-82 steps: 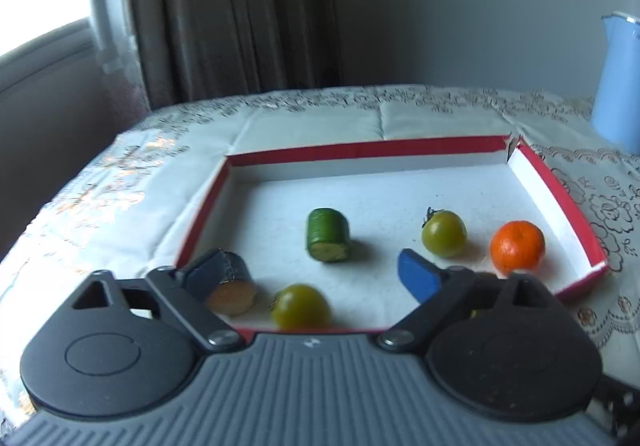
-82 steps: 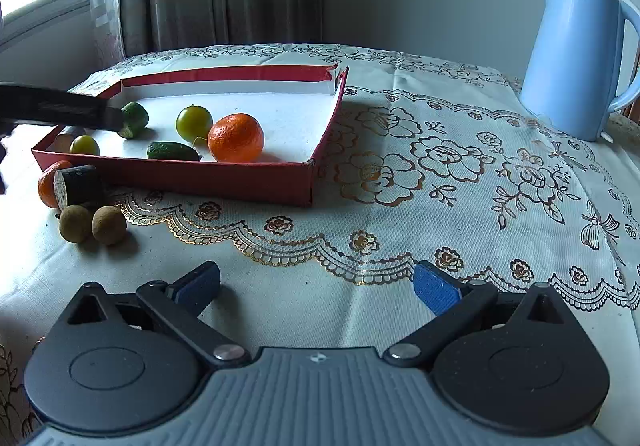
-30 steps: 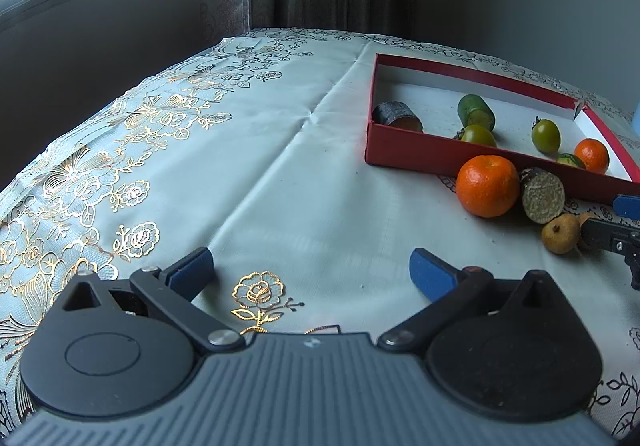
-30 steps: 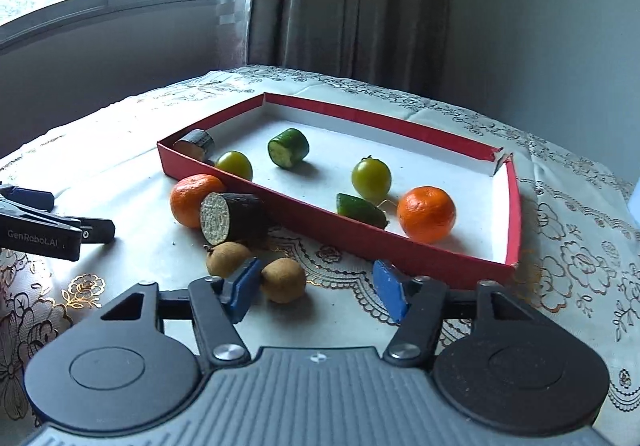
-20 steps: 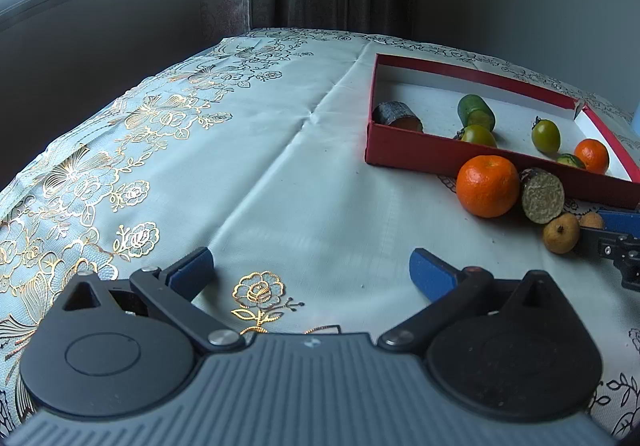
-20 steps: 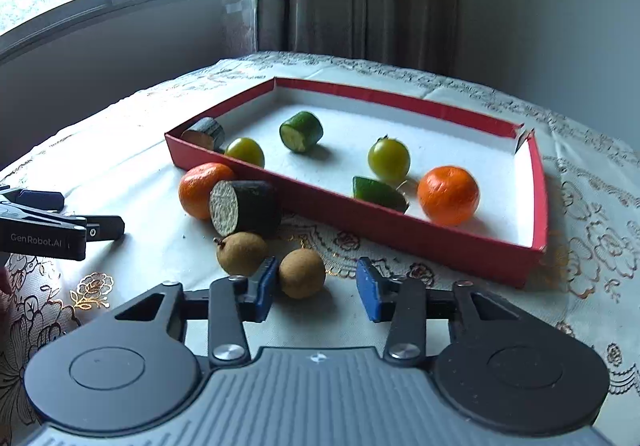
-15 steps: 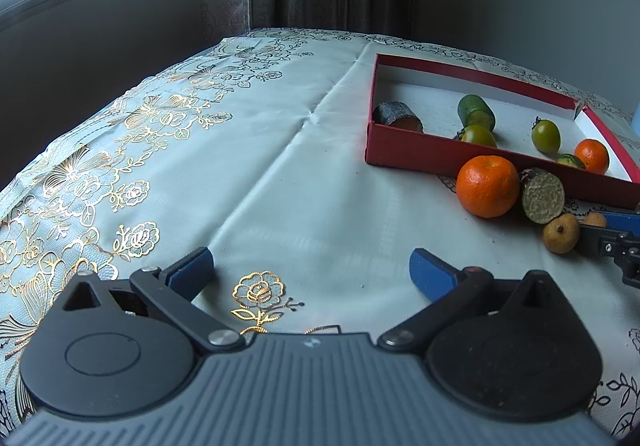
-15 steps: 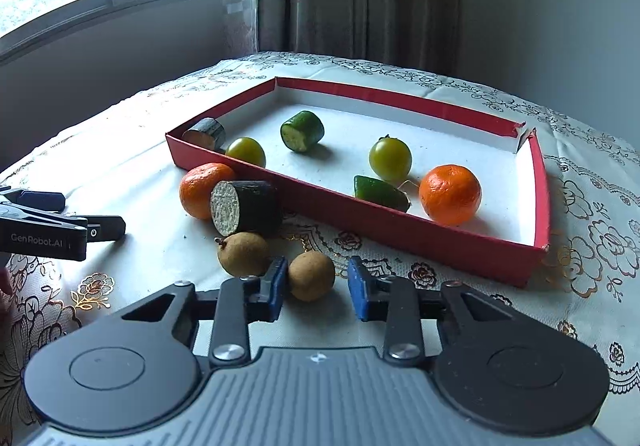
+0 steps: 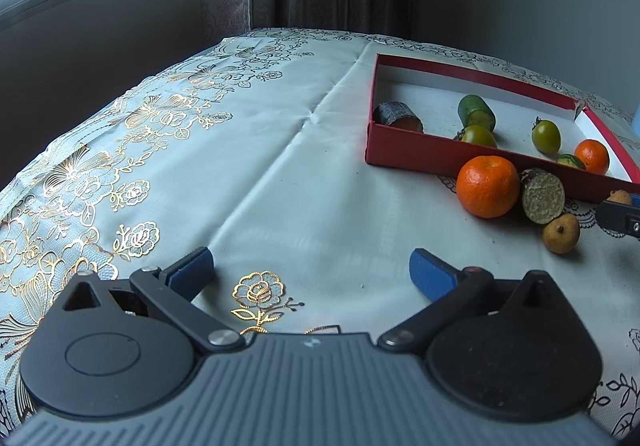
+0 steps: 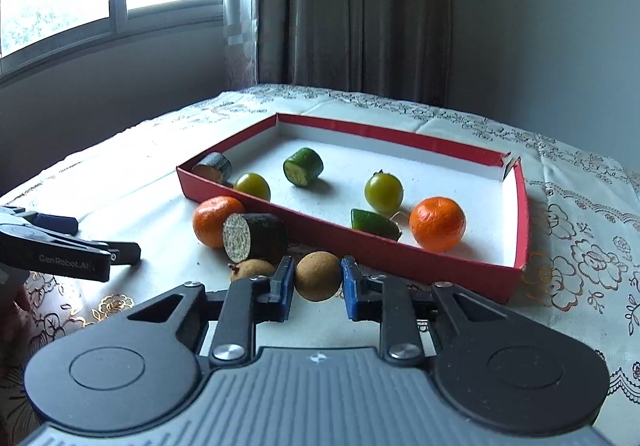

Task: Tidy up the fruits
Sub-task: 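Carry the brown fruit into the red box and open the right gripper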

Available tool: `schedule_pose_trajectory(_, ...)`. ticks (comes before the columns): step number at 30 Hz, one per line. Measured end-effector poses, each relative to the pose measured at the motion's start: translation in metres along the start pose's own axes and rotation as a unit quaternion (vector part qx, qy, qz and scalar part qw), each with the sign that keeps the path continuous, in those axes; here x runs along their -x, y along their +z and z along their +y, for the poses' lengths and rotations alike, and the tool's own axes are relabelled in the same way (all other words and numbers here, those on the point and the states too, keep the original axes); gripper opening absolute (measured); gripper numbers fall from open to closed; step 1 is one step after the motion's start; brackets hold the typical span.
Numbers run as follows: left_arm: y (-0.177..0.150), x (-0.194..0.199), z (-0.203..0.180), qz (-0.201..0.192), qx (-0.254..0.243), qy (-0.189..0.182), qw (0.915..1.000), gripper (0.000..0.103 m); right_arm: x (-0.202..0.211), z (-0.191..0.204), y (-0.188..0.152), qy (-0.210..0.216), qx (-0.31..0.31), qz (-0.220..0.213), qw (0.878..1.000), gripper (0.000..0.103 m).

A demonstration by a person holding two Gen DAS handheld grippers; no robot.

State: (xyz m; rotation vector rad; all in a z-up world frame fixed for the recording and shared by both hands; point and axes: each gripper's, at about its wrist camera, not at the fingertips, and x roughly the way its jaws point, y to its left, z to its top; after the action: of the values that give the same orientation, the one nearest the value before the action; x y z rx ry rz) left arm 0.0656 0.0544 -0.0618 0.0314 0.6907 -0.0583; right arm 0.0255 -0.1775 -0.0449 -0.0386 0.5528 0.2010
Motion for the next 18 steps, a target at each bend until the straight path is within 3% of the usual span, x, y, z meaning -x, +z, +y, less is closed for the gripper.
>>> schedule_pose_trajectory(11, 0.000, 0.000, 0.000, 0.000, 0.000, 0.000, 1.0000, 0.103, 0.003, 0.002, 0.019, -0.016, 0.002, -0.024, 1.000, 0.024)
schedule_pose_trajectory(18, 0.000, 0.001, 0.000, 0.000, 0.000, 0.000, 1.0000, 0.103, -0.025, -0.001, 0.050, -0.027, 0.001, -0.017, 0.999, 0.024)
